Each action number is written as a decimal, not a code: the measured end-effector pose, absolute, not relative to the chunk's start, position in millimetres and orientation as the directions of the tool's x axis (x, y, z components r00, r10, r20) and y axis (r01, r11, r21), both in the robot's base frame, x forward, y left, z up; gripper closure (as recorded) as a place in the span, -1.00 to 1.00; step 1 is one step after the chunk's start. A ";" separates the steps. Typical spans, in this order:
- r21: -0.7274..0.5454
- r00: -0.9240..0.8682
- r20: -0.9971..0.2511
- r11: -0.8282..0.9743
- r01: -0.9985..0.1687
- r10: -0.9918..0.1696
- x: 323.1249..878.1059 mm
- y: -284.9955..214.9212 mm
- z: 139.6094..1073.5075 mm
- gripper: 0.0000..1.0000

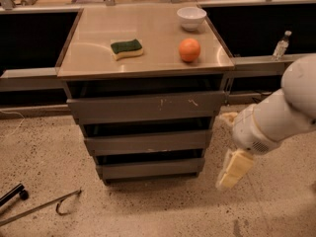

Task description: Open bottom drawer

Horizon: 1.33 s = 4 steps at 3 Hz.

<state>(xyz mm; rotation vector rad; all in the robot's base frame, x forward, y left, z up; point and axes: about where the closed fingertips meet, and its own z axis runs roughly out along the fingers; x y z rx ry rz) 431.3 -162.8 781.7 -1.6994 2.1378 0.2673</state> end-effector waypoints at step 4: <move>-0.014 -0.221 -0.563 0.277 -0.961 -0.796 442.8 -129.1 590.7 -1.00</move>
Offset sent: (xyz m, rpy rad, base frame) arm -0.0023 0.0229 -0.0603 0.0679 0.0285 0.0055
